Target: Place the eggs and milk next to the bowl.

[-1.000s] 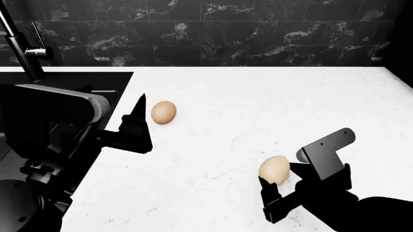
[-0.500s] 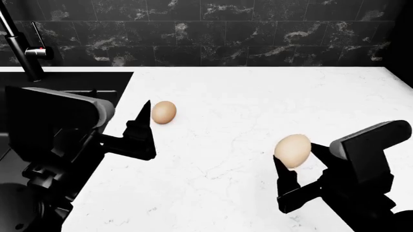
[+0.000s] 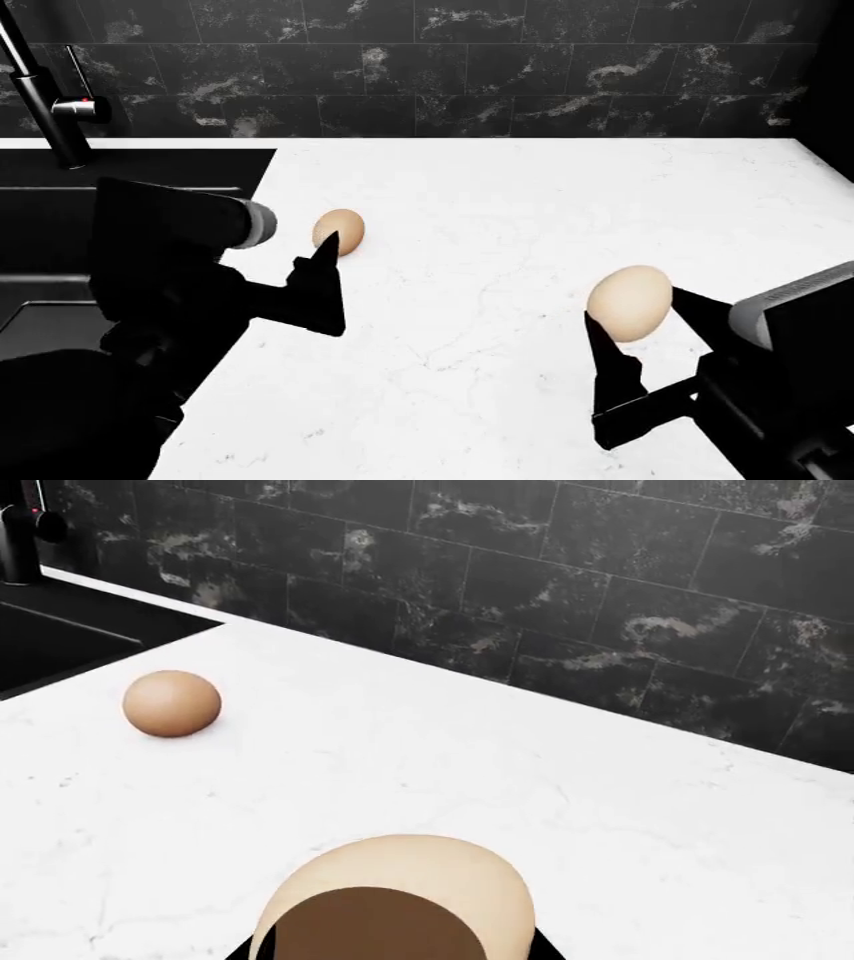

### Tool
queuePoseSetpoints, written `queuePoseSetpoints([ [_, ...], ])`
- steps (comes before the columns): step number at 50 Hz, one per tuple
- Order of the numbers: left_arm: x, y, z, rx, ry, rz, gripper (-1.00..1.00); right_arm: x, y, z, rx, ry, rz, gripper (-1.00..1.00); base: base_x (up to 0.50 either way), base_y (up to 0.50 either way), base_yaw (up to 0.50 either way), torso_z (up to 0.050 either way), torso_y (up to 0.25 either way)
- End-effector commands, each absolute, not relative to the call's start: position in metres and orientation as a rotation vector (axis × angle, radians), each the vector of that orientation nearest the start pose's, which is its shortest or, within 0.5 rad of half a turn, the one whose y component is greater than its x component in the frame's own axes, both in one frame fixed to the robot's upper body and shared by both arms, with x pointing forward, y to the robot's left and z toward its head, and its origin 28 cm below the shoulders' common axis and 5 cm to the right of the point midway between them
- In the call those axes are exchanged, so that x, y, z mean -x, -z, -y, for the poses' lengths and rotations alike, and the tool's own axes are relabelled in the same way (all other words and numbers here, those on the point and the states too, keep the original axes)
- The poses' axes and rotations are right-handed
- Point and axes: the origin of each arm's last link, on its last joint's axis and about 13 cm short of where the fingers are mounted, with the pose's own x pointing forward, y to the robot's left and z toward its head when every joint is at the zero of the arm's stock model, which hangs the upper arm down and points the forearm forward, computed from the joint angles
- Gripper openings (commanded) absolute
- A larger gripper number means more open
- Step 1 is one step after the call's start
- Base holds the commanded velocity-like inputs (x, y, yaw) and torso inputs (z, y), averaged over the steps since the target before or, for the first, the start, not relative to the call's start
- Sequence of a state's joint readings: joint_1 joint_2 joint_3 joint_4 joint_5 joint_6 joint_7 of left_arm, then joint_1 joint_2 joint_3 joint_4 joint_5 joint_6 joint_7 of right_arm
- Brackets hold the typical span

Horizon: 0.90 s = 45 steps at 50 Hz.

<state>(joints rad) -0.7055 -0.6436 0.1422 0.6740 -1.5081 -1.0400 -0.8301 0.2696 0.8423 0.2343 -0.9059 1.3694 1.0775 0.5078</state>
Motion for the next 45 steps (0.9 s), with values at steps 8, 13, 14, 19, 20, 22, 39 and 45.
queuePoseSetpoints([
  [8,-0.233,-0.217,-0.218,0.092,0.266,-0.171,1.0,-0.158,-0.212,0.164,0.173,-0.278,-0.087,-1.0,0.0,0.0,0.0,0.0,0.0],
  [13,-0.239,-0.217,-0.217,0.088,0.255,-0.179,1.0,-0.158,-0.213,0.164,0.175,-0.277,-0.089,-1.0,0.0,0.0,0.0,0.0,0.0],
  [14,-0.24,-0.217,-0.217,0.08,0.253,-0.183,1.0,-0.159,-0.213,0.164,0.175,-0.277,-0.09,-1.0,0.0,0.0,0.0,0.0,0.0],
  [19,-0.248,-0.213,-0.219,0.062,0.241,-0.194,1.0,-0.159,-0.212,0.164,0.176,-0.275,-0.097,-1.0,0.0,0.0,0.0,0.0,0.0],
  [20,-0.249,-0.213,-0.219,0.061,0.24,-0.197,1.0,-0.16,-0.212,0.164,0.176,-0.276,-0.098,-1.0,0.0,0.0,0.0,0.0,0.0],
  [22,-0.252,-0.211,-0.219,0.062,0.236,-0.201,1.0,-0.16,-0.212,0.163,0.177,-0.277,-0.097,-1.0,0.0,0.0,0.0,0.0,0.0],
  [39,-0.272,-0.206,-0.218,0.023,0.223,-0.219,1.0,-0.164,-0.207,0.163,0.175,-0.285,-0.101,-1.0,0.0,0.0,0.0,0.0,0.0],
  [45,-0.279,-0.203,-0.218,0.013,0.214,-0.233,1.0,-0.166,-0.206,0.162,0.175,-0.286,-0.101,-1.0,0.0,0.0,0.0,0.0,0.0],
])
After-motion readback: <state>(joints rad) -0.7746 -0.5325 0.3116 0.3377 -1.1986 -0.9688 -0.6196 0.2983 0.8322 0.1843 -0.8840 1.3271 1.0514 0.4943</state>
